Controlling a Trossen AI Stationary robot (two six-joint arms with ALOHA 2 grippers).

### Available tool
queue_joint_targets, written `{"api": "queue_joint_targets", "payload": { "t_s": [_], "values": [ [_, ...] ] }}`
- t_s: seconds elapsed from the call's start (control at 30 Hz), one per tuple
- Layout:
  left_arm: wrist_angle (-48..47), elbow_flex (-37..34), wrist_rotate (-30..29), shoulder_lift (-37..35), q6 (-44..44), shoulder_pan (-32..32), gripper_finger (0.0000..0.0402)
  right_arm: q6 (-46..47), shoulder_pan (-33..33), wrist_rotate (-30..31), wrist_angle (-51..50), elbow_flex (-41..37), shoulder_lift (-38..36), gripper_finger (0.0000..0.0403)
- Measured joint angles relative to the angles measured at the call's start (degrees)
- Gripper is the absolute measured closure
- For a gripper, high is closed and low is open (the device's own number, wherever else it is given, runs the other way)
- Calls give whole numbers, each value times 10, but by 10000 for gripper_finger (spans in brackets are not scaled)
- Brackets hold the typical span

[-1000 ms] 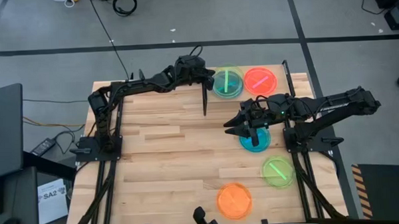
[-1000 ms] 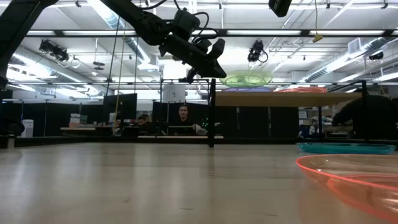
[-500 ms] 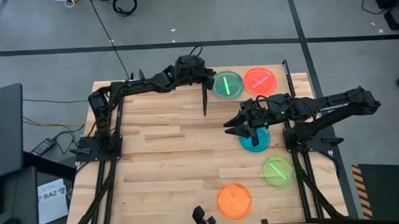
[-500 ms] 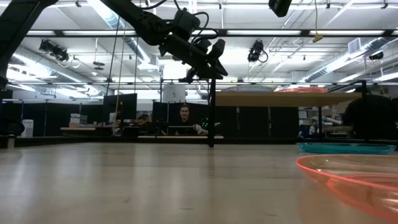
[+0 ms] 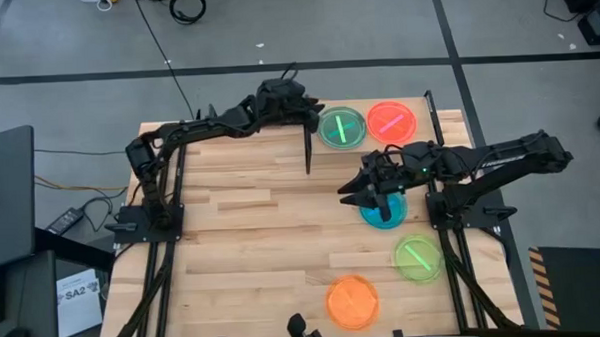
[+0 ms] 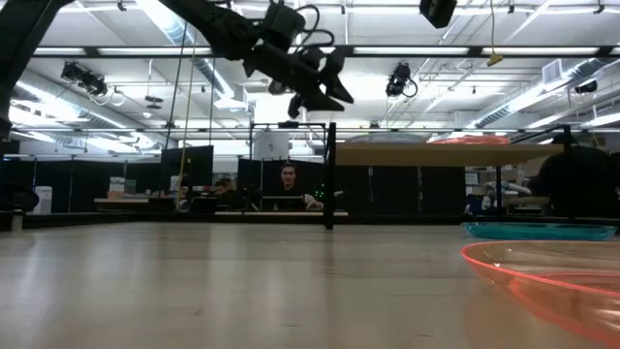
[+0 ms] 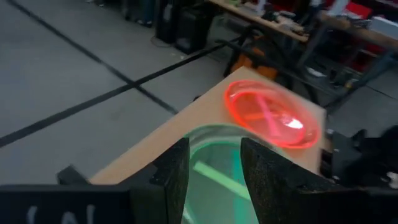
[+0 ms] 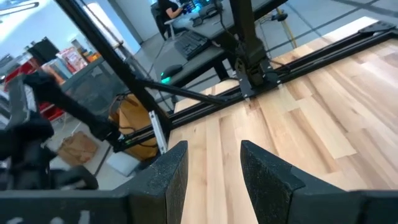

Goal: Place and stack plates onto a shelf
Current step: Stack the blue plate on top of the orange plate on the shelf

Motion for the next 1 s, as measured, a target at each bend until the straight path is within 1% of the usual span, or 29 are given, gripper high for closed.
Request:
{"api": "queue_joint_targets", "payload": {
  "t_s": [0.13,0.2,0.43,0.6,0.77,0.87,1.0],
  "values": [
    [-32,0,35,-33,15,-4,251,1,0,1,-27,0,-15,249],
    [-45,1,39,-50,21,-10,251,2,0,14,-44,0,-25,249],
    [-143,1,40,-95,63,-43,251,38,0,61,-130,0,-75,249],
    [-188,0,39,-104,67,-80,251,59,8,64,-189,0,-101,249],
    [-210,0,33,-106,79,-126,251,68,20,67,-277,0,-119,249],
    [-213,0,21,-106,79,-155,251,91,26,87,-343,0,-126,249],
    [-213,0,17,-106,77,-188,251,133,29,133,-429,0,-130,249]
  ]
}}
